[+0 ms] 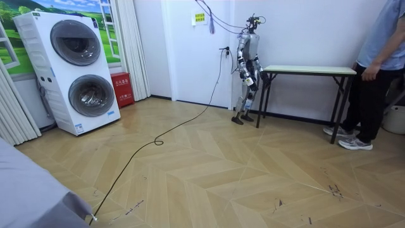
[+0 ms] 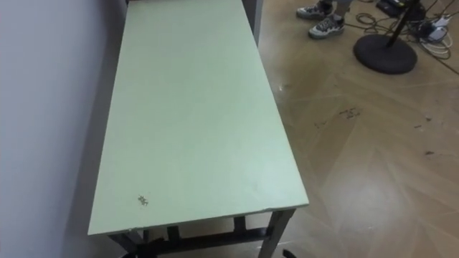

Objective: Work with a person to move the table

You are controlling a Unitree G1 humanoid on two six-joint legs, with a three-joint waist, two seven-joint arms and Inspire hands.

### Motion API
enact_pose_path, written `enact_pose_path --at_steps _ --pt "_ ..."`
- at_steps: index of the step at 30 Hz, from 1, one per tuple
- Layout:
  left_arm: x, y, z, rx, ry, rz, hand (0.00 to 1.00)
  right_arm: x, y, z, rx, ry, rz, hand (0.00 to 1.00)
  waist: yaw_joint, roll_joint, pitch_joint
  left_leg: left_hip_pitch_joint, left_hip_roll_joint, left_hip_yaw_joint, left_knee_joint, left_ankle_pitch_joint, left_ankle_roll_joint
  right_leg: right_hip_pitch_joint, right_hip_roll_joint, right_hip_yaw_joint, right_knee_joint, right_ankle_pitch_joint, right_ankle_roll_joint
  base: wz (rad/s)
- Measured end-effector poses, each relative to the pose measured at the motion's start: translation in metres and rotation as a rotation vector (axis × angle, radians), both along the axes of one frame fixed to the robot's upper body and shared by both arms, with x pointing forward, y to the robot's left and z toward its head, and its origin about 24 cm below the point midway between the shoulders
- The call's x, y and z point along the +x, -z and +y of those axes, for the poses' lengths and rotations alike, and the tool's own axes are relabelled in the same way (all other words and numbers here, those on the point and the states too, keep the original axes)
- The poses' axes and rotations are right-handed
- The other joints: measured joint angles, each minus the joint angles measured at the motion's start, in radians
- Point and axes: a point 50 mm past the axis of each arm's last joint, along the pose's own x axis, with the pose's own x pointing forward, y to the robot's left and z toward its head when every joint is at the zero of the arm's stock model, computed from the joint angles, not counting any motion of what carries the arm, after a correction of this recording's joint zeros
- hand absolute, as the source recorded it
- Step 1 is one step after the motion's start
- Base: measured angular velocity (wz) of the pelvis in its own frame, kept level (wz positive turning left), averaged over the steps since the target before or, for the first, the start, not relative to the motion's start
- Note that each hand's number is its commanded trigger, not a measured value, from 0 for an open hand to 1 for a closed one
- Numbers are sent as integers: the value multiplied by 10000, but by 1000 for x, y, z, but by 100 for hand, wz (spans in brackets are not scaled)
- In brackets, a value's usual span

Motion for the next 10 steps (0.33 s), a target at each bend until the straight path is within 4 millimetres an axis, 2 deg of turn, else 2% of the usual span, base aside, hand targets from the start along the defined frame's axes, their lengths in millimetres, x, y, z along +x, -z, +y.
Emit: enact_pose_path --at_steps 6,10 --pt "-8 2 0 523 305 -2 0 -16 6 -8 -765 429 699 0 6 -42 -16 54 1 -106 -81 -143 -19 55 -3 -110 7 -26 7 4" --pt "-18 6 -1 860 85 225 0 -24 9 -9 -1042 636 1114 0 -2 -122 -75 128 1 -119 -74 -189 -2 177 33 -171 2 -36 20 1"
